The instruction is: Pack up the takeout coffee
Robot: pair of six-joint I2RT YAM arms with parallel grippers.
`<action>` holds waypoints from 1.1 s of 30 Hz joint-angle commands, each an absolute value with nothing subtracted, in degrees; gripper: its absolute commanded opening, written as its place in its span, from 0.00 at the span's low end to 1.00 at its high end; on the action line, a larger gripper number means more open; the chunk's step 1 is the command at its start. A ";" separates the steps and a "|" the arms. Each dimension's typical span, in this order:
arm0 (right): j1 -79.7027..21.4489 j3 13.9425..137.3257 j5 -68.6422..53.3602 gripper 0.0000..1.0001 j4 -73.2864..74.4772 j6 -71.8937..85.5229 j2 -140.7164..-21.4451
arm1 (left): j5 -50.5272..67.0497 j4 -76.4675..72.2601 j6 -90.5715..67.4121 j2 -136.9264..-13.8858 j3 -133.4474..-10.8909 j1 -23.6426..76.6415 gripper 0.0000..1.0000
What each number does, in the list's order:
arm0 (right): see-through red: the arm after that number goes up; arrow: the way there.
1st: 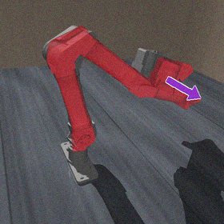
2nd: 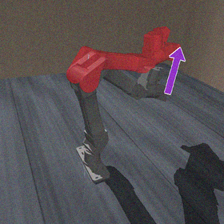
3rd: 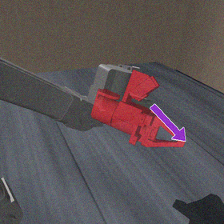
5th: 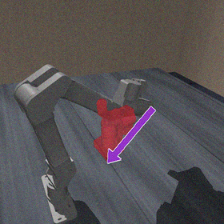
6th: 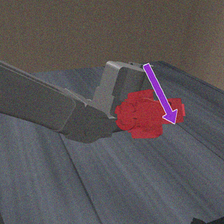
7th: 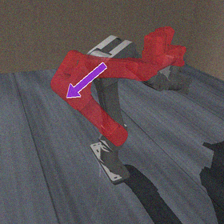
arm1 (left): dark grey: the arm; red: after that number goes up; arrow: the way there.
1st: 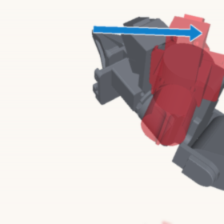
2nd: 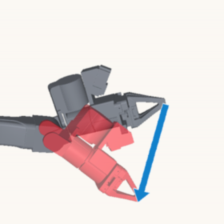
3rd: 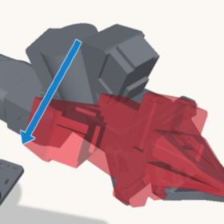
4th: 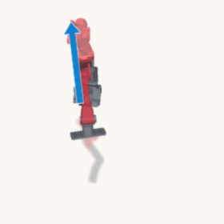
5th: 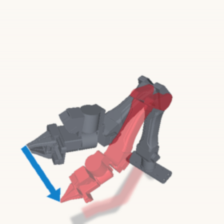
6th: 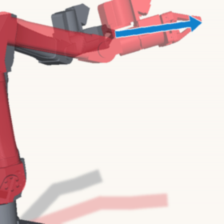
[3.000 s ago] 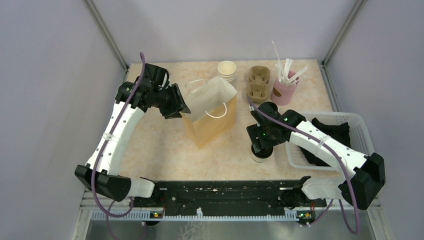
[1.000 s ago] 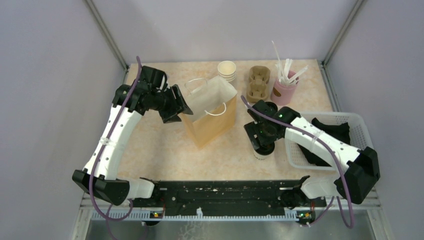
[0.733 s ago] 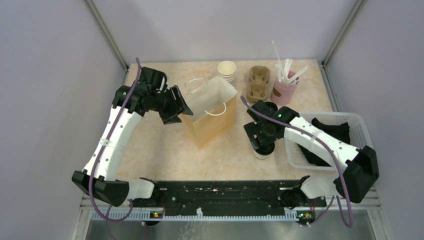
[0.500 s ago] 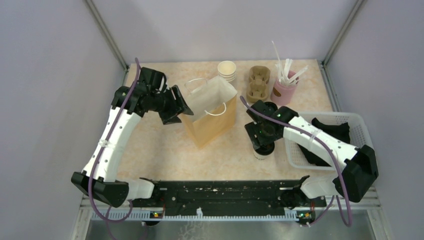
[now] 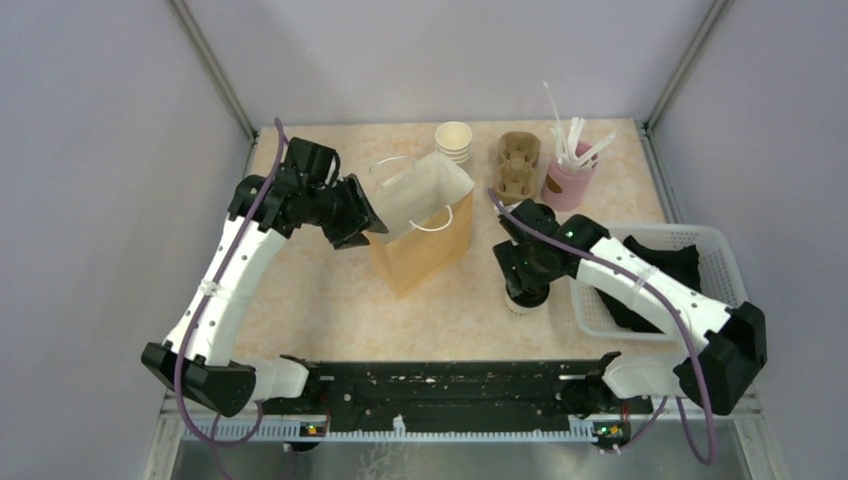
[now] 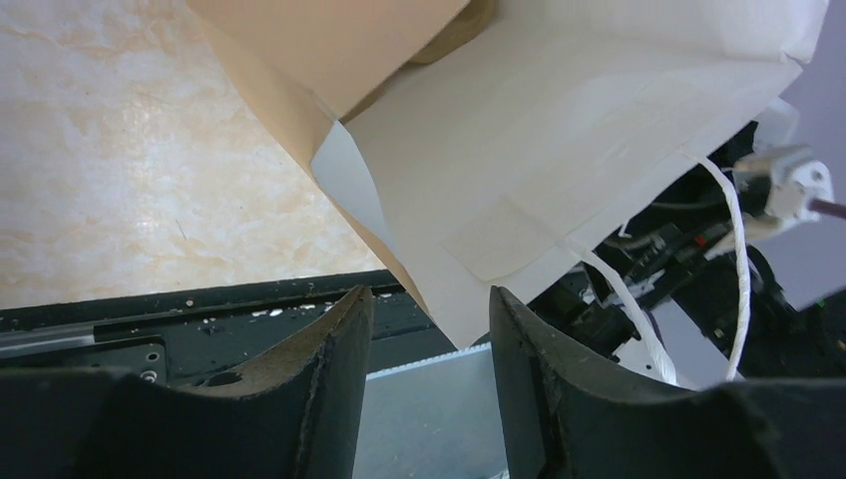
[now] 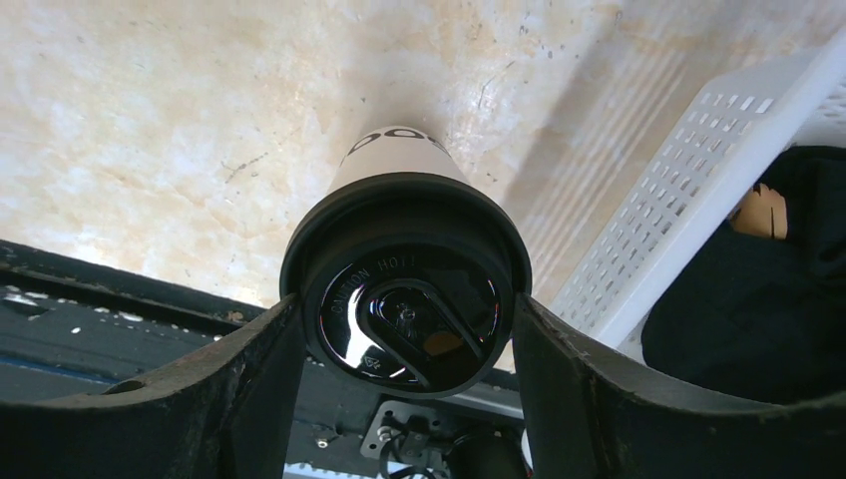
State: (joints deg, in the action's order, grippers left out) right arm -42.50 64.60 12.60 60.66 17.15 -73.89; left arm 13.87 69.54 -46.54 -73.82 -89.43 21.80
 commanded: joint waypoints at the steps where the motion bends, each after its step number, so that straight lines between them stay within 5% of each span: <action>1: -42.07 68.36 13.07 0.49 58.28 17.33 -68.64 | 9.92 67.58 -45.73 -75.81 -91.46 21.99 0.53; 9: -42.05 73.52 15.45 0.43 59.59 16.67 -64.84 | 8.06 66.39 -44.10 -77.06 -90.53 22.30 0.49; 14: -42.02 86.65 17.06 0.41 62.90 11.15 -63.81 | 4.72 66.22 -39.00 -79.30 -93.68 22.29 0.27; 22: -42.07 104.67 8.24 0.35 67.77 2.89 -69.03 | 3.26 63.58 -30.78 -77.73 -94.23 22.31 0.06; 33: -46.46 113.31 -4.52 0.32 63.72 6.67 -73.56 | 7.79 49.83 -23.33 -68.53 -82.93 22.26 0.00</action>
State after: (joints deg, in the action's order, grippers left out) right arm -43.66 113.51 0.75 67.26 4.71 -73.28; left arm 6.31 57.98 -26.33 -72.79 -87.18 22.17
